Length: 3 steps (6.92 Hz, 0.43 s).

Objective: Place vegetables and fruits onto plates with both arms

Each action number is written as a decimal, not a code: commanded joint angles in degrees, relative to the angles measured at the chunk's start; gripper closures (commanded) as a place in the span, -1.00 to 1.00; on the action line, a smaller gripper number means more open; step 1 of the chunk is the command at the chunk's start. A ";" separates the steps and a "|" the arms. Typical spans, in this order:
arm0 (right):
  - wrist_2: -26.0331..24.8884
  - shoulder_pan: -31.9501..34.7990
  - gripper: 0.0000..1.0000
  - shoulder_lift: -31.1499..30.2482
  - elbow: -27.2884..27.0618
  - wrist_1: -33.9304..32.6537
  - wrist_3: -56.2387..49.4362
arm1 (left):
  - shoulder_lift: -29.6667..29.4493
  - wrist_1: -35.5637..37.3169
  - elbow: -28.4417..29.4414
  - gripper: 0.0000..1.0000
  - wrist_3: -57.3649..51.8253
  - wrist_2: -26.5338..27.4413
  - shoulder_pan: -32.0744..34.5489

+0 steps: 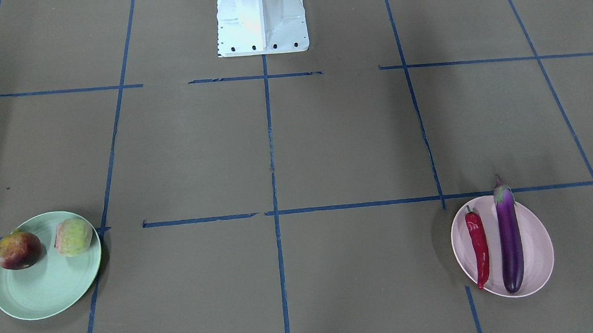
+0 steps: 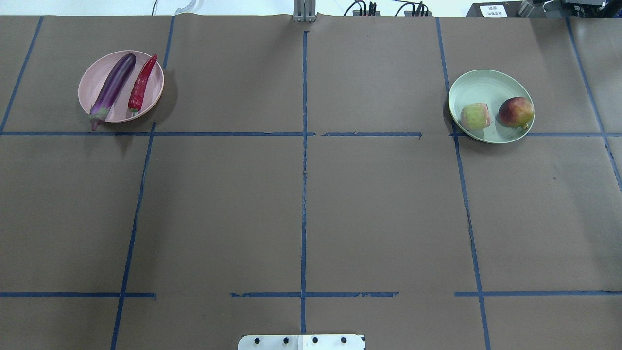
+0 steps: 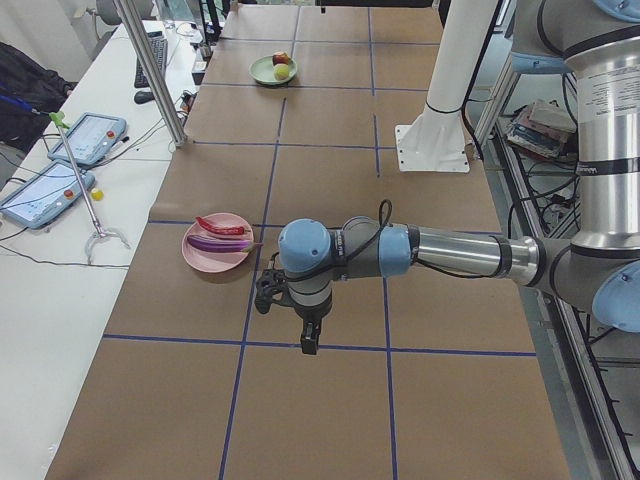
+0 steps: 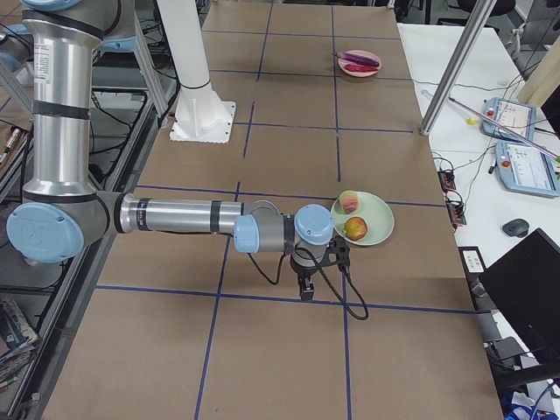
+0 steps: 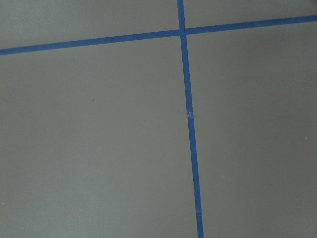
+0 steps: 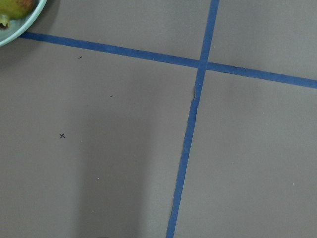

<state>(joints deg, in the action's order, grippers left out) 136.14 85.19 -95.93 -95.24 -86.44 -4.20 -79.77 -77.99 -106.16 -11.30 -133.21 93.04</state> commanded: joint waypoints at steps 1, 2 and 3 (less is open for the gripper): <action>0.00 0.06 -1.00 -0.05 -0.21 -0.04 0.07 | 1.46 0.55 -0.89 -1.00 0.14 0.06 -0.05; 0.00 -0.02 -1.00 -0.22 -0.21 -0.04 0.07 | 1.46 0.47 0.06 -1.00 0.05 0.40 -0.05; 0.09 0.06 -1.00 -0.40 -0.29 -0.04 0.07 | 1.46 0.47 0.07 -1.00 0.05 0.32 -0.13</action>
